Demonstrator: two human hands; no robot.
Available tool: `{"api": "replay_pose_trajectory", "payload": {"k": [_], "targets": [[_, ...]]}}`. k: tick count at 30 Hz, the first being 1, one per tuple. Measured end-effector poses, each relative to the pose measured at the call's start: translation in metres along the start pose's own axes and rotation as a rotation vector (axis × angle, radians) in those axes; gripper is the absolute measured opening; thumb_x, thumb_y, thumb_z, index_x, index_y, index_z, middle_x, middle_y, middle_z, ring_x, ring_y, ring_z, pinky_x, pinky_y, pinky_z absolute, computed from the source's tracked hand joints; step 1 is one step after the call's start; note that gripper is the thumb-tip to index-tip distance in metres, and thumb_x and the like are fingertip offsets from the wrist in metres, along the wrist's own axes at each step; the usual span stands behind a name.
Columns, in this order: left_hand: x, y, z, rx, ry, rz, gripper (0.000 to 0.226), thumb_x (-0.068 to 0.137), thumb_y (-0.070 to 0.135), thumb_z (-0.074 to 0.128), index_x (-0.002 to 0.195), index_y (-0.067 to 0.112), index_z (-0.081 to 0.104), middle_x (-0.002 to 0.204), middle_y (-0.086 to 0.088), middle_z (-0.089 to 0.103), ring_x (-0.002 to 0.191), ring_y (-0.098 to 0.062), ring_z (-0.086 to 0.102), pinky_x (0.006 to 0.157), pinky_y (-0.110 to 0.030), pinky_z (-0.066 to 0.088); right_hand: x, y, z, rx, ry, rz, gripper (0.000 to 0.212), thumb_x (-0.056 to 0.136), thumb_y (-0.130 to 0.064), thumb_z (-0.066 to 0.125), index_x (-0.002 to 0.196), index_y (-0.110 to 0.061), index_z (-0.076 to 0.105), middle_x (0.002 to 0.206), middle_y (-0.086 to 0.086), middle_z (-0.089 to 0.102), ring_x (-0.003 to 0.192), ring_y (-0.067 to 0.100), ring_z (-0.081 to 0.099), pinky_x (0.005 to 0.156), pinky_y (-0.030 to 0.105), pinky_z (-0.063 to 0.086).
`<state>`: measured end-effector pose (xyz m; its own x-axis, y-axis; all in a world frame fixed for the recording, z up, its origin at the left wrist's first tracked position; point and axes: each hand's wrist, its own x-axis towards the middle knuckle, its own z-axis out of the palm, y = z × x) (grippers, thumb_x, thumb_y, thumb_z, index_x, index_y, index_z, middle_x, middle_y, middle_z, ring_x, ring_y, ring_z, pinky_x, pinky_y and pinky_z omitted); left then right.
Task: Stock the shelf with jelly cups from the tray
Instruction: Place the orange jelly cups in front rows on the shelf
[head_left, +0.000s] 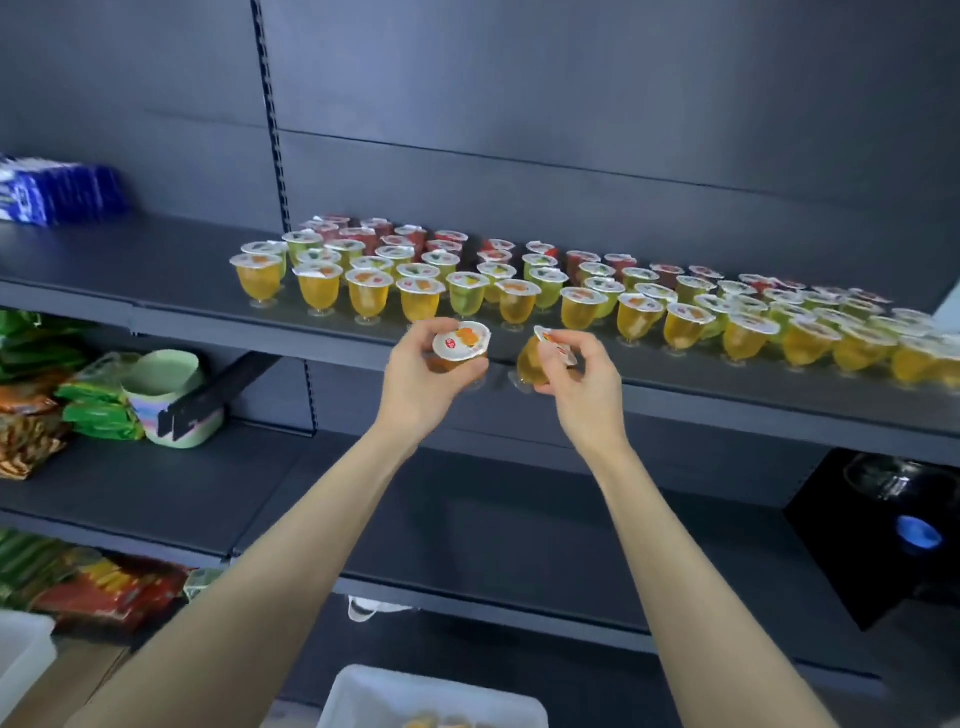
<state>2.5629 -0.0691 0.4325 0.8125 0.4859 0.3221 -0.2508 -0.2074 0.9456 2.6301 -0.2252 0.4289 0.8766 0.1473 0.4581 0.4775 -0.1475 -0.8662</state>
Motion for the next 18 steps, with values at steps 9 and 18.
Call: {"api": "replay_pose_trajectory", "payload": {"k": [9, 18], "targets": [[0.064, 0.000, 0.008, 0.410, 0.005, 0.195, 0.043, 0.077, 0.031, 0.076, 0.114, 0.016, 0.060, 0.109, -0.001, 0.065, 0.087, -0.013, 0.059, 0.076, -0.023, 0.048, 0.049, 0.009, 0.014, -0.435, -0.038, -0.172, 0.039, 0.093, -0.036, 0.057, 0.126, -0.015, 0.054, 0.134, 0.001, 0.047, 0.114, 0.010, 0.047, 0.094, 0.024, 0.042], [0.080, -0.024, 0.019, 0.473, -0.058, 0.313, 0.043, 0.086, 0.026, 0.067, 0.125, 0.015, 0.054, 0.114, -0.007, 0.063, 0.084, -0.017, 0.062, 0.079, -0.041, 0.056, 0.062, 0.016, 0.026, -0.626, -0.078, -0.195, 0.040, 0.096, -0.029, 0.053, 0.132, -0.012, 0.049, 0.145, 0.007, 0.035, 0.124, 0.023, 0.046, 0.100, 0.038, 0.046]]}}
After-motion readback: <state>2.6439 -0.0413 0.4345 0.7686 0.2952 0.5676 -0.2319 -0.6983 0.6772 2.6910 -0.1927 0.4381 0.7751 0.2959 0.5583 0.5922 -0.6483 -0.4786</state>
